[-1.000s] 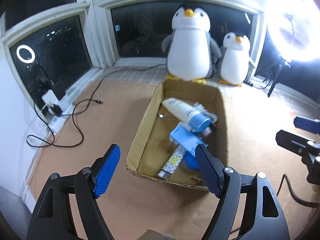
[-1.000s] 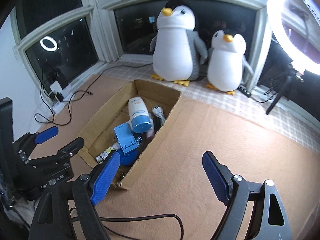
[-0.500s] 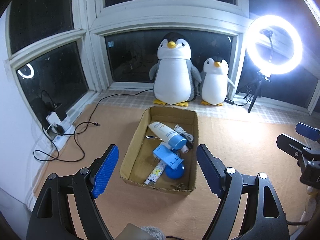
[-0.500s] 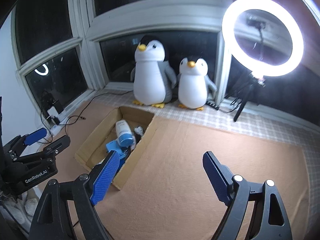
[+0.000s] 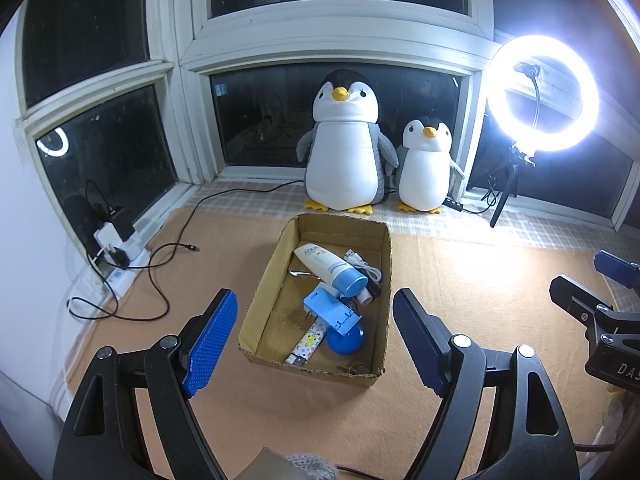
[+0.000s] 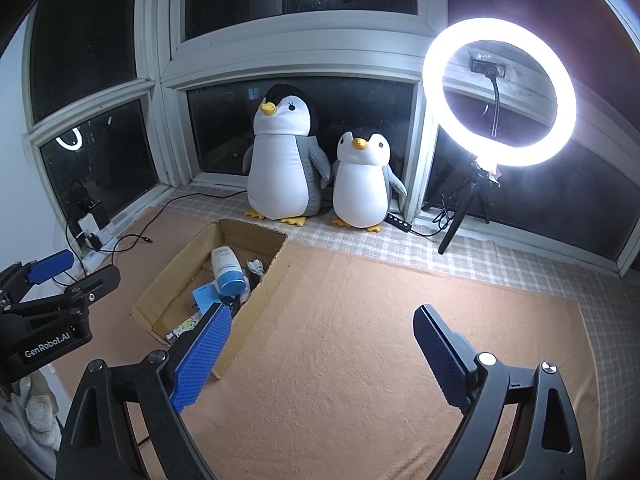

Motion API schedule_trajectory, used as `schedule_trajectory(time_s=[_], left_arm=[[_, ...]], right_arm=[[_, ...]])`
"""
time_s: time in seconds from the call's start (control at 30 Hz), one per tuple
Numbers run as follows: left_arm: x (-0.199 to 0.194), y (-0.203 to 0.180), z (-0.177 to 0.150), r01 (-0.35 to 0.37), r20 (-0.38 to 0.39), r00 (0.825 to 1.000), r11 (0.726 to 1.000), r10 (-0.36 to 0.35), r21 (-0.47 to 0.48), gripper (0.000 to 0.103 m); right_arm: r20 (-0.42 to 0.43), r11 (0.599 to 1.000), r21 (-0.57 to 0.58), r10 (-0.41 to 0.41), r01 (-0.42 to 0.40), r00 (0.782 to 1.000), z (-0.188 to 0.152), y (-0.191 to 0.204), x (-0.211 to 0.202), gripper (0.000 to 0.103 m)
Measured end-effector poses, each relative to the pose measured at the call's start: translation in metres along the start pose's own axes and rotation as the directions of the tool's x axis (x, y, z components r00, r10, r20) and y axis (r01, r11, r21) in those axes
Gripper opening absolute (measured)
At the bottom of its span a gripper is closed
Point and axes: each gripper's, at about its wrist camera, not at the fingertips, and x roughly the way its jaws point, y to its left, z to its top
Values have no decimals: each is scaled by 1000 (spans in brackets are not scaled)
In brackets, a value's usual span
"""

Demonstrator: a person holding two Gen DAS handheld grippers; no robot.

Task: Organize rigid objects

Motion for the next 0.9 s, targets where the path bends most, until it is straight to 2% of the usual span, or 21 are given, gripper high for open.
schedule_trajectory(time_s=[0.9], left_arm=[[5, 0, -2, 3, -12, 1000, 1000, -3, -1, 81]], right_arm=[[-24, 1000, 10, -4, 4, 1000, -2, -4, 10, 91]])
